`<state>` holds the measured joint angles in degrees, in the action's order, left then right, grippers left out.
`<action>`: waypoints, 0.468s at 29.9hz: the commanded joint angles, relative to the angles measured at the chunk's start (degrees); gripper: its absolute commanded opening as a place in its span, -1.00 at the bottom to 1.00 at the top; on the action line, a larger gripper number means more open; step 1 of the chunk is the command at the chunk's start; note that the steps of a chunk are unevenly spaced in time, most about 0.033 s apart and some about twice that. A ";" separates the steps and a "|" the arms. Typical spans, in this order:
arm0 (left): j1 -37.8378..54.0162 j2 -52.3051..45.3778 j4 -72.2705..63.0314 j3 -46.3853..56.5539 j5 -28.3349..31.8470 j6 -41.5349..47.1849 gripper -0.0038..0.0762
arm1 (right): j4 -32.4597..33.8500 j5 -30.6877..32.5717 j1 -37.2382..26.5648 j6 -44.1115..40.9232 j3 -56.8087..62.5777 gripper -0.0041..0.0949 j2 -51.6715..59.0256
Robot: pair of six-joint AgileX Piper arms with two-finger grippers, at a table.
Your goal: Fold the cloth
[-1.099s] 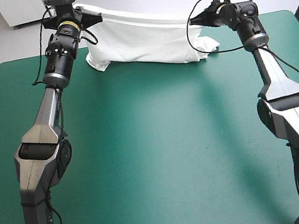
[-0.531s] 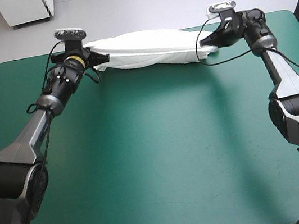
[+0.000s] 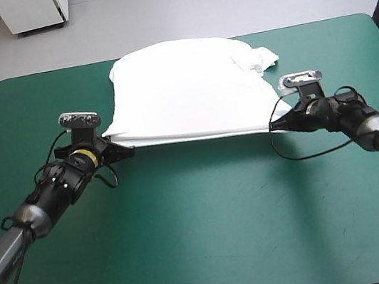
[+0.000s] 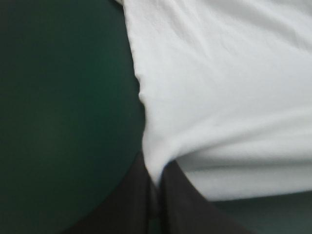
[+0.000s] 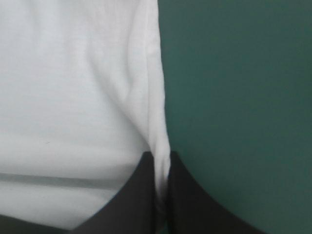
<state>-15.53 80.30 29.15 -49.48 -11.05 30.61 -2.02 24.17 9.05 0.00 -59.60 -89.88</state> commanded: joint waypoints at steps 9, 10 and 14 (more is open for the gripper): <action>-11.96 -22.36 -7.79 12.41 -15.58 1.51 -0.93 | -1.06 2.46 4.11 -4.62 18.99 -0.91 21.60; -13.22 -23.81 -8.49 12.97 -17.07 1.51 -0.93 | -1.06 3.00 4.51 -5.58 20.12 -0.91 22.64; -17.42 -28.39 -11.48 14.60 -22.46 1.51 -0.93 | -0.78 6.10 6.62 -8.30 24.77 -0.91 27.42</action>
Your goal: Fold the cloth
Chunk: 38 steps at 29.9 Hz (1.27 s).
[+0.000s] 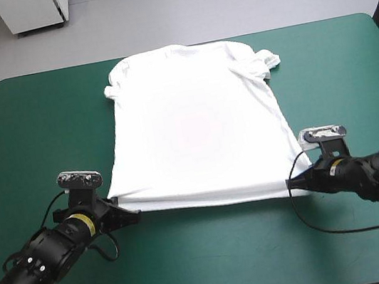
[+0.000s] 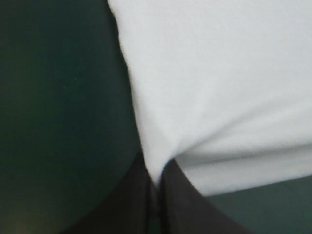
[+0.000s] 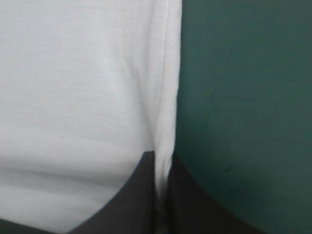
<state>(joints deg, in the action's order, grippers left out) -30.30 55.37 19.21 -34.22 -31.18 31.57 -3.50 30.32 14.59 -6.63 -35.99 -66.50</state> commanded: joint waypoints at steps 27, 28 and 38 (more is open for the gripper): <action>-6.64 -5.28 -5.93 -14.98 -27.34 -2.60 0.32 | 0.11 17.85 1.61 -5.34 -6.81 0.34 9.56; -6.64 -5.28 -5.65 -16.77 -27.91 -2.87 0.32 | 0.35 18.46 1.61 -5.34 -8.90 0.32 9.56; -6.53 0.22 2.32 -31.89 -31.55 -3.33 0.32 | 7.89 22.24 1.49 -8.63 -28.27 0.29 9.23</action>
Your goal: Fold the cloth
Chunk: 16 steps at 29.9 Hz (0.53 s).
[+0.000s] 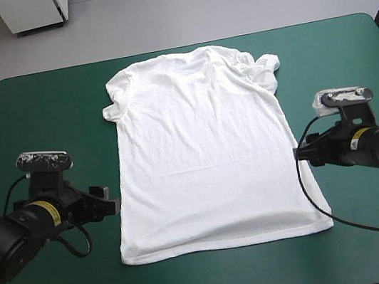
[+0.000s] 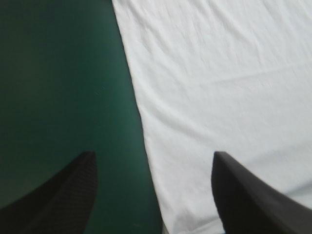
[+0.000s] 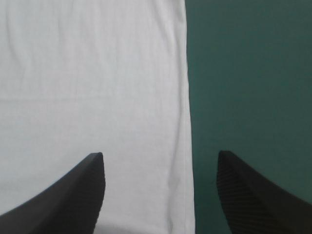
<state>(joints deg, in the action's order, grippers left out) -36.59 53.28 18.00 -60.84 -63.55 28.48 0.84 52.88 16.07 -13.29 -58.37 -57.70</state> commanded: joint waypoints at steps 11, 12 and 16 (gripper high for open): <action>14.64 23.74 -5.62 -26.66 -1.21 -14.39 0.32 | 9.62 5.29 0.01 -4.57 -16.89 0.19 -6.87; 16.38 25.86 -7.93 -28.49 -1.21 -16.28 0.32 | 9.87 5.29 0.01 -4.57 -17.50 0.19 -7.79; 20.51 33.61 -11.45 -34.19 -1.77 -19.63 0.32 | 8.74 5.29 -1.88 -4.57 -20.33 0.19 -11.81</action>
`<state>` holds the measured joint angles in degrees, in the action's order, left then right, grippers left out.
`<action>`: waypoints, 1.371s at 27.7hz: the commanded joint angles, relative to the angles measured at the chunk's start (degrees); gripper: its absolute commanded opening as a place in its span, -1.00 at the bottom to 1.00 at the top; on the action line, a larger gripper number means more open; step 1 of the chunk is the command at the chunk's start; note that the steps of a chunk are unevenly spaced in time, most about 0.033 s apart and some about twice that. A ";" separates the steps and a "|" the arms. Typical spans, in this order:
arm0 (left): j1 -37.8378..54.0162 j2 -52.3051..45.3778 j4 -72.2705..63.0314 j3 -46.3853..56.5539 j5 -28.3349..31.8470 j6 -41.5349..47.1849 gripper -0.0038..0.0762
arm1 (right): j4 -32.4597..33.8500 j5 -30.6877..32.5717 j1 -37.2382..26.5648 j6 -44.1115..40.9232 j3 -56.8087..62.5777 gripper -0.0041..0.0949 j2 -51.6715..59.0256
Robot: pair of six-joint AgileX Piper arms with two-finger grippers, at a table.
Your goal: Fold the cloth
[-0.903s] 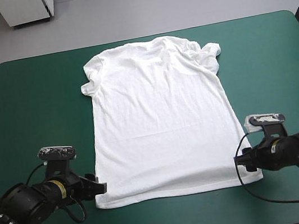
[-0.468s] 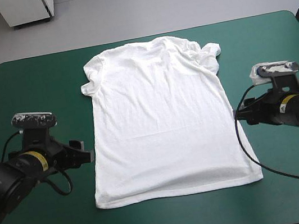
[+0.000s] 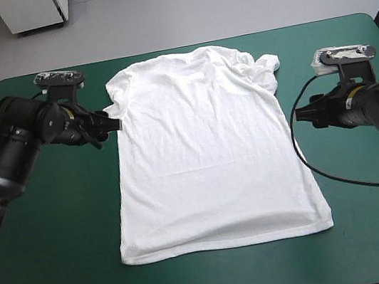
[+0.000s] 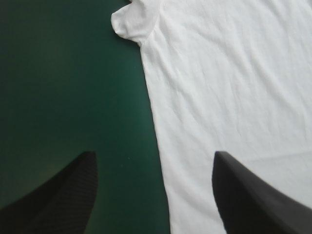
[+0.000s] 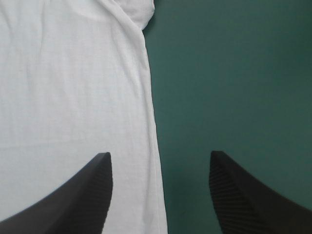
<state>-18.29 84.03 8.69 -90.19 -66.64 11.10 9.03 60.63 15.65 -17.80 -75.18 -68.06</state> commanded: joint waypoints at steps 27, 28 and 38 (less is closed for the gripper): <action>8.13 32.55 -9.18 -16.47 3.89 -5.27 0.32 | -8.24 -1.63 -11.24 8.98 -10.62 0.18 -10.89; 8.06 33.33 -9.76 -16.47 4.13 -5.55 0.32 | -7.85 -1.88 -11.24 8.98 -10.62 0.16 -10.89; 7.69 39.32 -13.91 -16.47 4.80 -6.87 -0.78 | -7.22 -1.48 -11.24 8.98 -10.62 0.07 -12.78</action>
<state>-10.07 124.21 -1.87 -106.31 -63.57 4.38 1.59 61.02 5.09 -9.40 -83.74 -81.85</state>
